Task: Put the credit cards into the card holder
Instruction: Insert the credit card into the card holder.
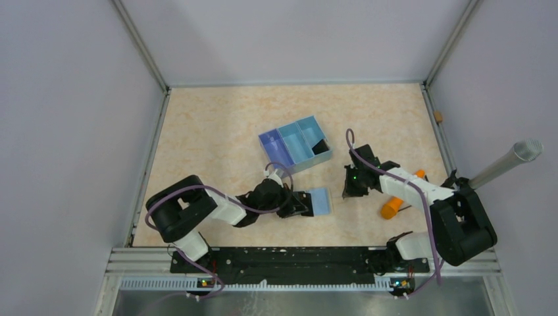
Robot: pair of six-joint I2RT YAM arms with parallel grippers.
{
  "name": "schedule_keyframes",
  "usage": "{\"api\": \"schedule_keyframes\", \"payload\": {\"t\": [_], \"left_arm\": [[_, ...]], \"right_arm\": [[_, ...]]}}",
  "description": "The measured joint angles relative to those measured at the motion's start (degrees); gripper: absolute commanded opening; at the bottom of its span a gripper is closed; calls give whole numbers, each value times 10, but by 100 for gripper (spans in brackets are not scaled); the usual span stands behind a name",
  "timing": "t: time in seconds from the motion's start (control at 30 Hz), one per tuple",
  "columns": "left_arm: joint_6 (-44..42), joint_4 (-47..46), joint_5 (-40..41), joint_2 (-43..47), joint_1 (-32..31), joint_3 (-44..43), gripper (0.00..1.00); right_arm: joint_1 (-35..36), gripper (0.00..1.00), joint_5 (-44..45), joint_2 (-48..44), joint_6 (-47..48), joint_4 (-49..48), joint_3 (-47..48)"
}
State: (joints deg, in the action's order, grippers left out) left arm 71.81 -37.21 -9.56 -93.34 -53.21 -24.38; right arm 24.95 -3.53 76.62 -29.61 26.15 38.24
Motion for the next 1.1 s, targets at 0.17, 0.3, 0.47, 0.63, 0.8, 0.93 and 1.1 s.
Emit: {"api": "schedule_keyframes", "payload": {"t": [0.17, 0.3, 0.47, 0.63, 0.8, 0.93, 1.1], "left_arm": [[0, -11, -3, -9, 1, -1, 0], [1, -22, -6, -16, 3, -1, 0], [3, -31, -3, -18, 3, -1, 0], [12, -45, 6, -23, 3, 3, 0], [32, -68, 15, -30, 3, 11, 0], [42, -79, 19, -31, 3, 16, 0], [48, -103, 14, -51, 4, 16, 0]], "right_arm": [[0, 0, 0, 7, 0, 0, 0], [0, 0, 0, 9, 0, 0, 0], [0, 0, 0, 9, 0, -1, 0], [0, 0, -1, 9, 0, -7, -9], [0, 0, -1, 9, 0, -11, -13], [0, 0, -2, 8, 0, -13, -15], [0, 0, -2, 8, 0, -13, -15]]}}
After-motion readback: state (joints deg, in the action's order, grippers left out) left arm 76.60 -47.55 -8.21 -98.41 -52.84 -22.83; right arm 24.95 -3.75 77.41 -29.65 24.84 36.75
